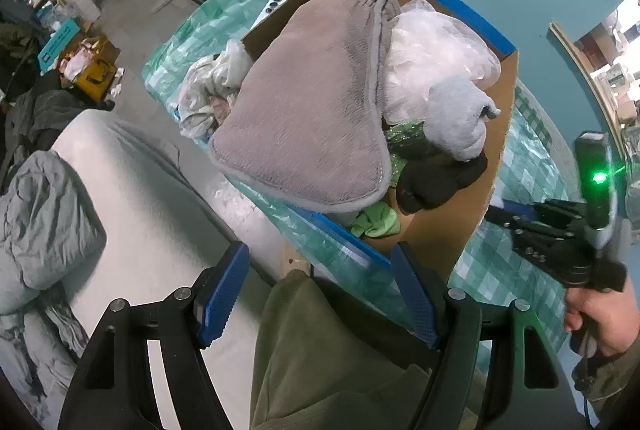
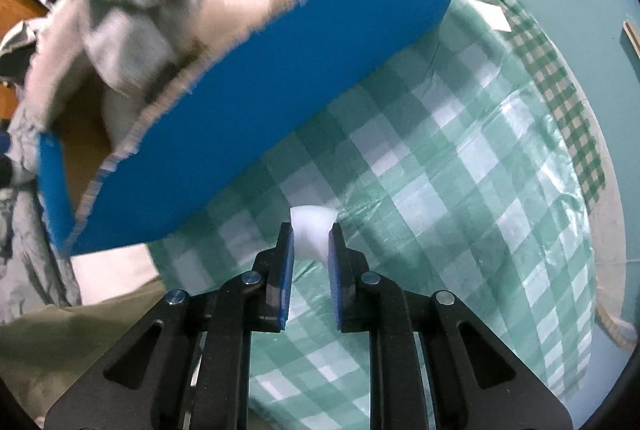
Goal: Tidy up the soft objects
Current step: 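Lift both open tools away from the box above the table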
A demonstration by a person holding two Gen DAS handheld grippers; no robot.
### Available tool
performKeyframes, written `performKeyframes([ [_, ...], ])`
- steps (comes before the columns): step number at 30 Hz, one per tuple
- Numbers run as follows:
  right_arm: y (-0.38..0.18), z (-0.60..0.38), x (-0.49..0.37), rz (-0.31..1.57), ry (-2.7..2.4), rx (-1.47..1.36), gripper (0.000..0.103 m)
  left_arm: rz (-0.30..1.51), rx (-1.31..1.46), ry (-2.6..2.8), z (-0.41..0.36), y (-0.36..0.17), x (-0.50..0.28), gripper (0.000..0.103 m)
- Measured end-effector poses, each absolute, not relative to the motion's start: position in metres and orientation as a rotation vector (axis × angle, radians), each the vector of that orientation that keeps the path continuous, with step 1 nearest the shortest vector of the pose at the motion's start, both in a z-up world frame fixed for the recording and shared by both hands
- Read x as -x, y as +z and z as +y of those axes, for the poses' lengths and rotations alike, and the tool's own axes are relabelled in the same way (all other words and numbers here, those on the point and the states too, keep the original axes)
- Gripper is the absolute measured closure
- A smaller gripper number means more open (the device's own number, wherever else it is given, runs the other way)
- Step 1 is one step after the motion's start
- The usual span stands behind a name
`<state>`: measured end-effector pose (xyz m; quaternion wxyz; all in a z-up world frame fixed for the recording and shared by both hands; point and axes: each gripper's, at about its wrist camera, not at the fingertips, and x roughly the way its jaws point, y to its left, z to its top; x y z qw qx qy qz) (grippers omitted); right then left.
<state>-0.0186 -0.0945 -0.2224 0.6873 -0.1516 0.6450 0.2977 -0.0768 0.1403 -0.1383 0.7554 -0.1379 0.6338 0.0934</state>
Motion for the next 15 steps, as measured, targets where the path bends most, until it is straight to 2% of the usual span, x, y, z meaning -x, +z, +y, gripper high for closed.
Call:
performKeyframes([
  [15,-0.150,-0.087,0.007,1.317,0.703,0.235,0.088,1.361,0.245,0.145,0.135,-0.129,0.064,0.028],
])
